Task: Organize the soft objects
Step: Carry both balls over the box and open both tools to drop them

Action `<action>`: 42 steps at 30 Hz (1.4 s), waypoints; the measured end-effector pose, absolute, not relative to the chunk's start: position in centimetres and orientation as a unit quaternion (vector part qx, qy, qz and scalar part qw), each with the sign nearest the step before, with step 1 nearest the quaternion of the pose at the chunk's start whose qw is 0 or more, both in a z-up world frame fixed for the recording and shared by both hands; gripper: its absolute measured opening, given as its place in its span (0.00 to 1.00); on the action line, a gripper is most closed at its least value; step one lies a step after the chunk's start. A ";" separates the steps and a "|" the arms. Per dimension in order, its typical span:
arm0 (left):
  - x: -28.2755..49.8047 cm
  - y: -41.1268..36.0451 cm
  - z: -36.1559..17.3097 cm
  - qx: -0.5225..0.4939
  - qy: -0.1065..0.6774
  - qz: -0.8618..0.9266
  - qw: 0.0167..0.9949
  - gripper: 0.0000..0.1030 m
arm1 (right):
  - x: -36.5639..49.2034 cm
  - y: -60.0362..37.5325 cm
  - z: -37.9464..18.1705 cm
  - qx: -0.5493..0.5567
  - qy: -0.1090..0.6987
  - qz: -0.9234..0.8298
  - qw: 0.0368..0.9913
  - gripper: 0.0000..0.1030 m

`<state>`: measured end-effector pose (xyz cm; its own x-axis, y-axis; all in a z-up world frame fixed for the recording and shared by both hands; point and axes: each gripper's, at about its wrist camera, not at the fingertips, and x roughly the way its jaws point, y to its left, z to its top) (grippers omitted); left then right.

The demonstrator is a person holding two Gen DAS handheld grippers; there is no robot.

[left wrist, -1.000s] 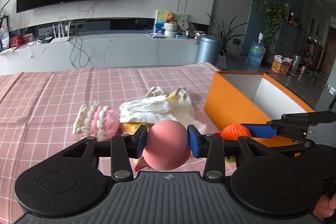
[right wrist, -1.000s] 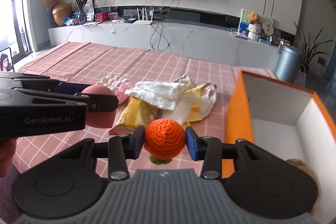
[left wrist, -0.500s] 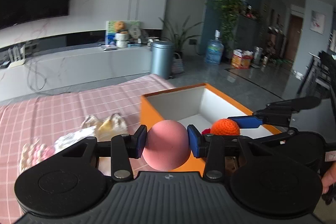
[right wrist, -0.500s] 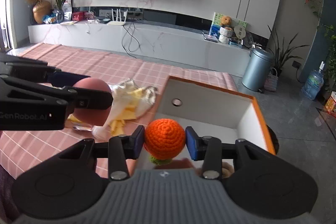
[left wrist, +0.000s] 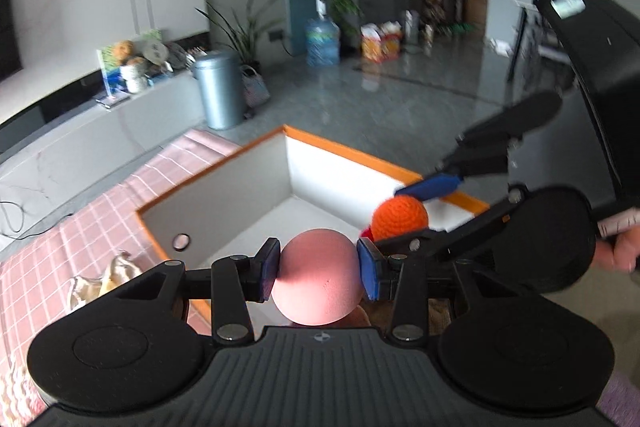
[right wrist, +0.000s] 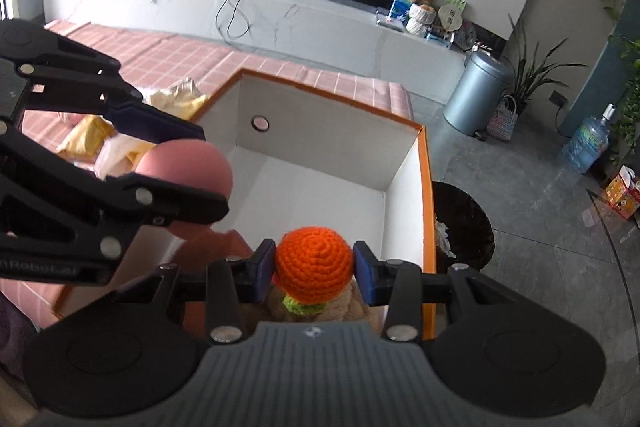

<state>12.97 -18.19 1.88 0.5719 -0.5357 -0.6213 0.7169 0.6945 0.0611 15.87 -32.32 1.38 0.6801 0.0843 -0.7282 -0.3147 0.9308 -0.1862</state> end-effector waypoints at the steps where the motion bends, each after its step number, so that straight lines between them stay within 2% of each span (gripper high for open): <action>1: 13.3 -18.5 1.5 0.161 0.297 -0.365 0.868 0.46 | 16.3 -32.6 1.1 -0.151 0.388 0.114 0.902 0.41; 11: 15.7 -20.1 -0.9 0.204 0.328 -0.384 0.839 0.46 | 20.1 -34.0 -1.3 -0.150 0.420 0.140 0.884 0.41; 17: 16.8 -20.7 -1.2 0.228 0.323 -0.339 0.854 0.46 | 21.3 -34.2 -1.7 -0.161 0.403 0.141 0.890 0.41; 29: 17.7 -21.0 -2.8 0.276 0.346 -0.330 0.834 0.49 | 24.5 -32.6 -3.7 -0.233 0.414 0.158 0.866 0.40; 32: 17.4 -20.9 -3.0 0.277 0.350 -0.327 0.833 0.54 | 24.1 -32.1 -3.9 -0.256 0.407 0.157 0.863 0.47; 36: 16.9 -20.7 -2.8 0.277 0.347 -0.333 0.832 0.55 | 23.6 -31.9 -3.9 -0.270 0.411 0.154 0.857 0.51; 38: 16.5 -20.5 -2.6 0.280 0.342 -0.331 0.834 0.62 | 23.3 -31.9 -3.7 -0.270 0.409 0.153 0.858 0.55; 42: 16.0 -20.4 -2.1 0.275 0.336 -0.331 0.838 0.62 | 22.7 -32.0 -3.1 -0.270 0.407 0.146 0.860 0.59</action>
